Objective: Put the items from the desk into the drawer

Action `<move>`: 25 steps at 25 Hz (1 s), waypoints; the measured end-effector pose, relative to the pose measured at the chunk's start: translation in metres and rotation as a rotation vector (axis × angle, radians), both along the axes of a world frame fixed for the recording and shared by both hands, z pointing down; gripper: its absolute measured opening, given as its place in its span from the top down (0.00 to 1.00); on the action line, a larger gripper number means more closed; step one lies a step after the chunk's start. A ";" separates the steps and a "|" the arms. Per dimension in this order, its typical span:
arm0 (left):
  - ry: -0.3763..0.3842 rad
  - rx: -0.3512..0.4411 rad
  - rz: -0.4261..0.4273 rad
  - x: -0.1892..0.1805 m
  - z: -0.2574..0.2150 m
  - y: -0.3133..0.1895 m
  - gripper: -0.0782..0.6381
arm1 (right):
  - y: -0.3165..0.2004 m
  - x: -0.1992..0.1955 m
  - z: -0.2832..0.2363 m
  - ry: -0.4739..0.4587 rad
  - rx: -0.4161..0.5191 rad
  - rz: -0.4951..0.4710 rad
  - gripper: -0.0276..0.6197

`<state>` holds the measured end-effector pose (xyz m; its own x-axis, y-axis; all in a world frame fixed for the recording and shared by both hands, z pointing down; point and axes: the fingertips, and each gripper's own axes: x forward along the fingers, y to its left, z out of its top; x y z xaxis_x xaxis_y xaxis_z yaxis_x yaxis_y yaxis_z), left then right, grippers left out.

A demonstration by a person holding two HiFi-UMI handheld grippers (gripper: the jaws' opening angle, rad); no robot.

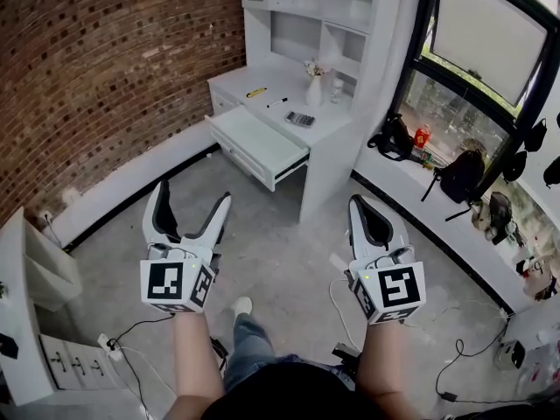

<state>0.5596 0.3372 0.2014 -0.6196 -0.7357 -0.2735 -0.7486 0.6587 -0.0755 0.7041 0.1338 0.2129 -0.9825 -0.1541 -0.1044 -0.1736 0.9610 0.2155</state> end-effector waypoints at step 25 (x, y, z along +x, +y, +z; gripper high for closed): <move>0.093 -0.075 0.078 -0.276 0.024 -0.053 0.24 | -0.046 -0.251 0.013 0.078 -0.041 0.072 0.94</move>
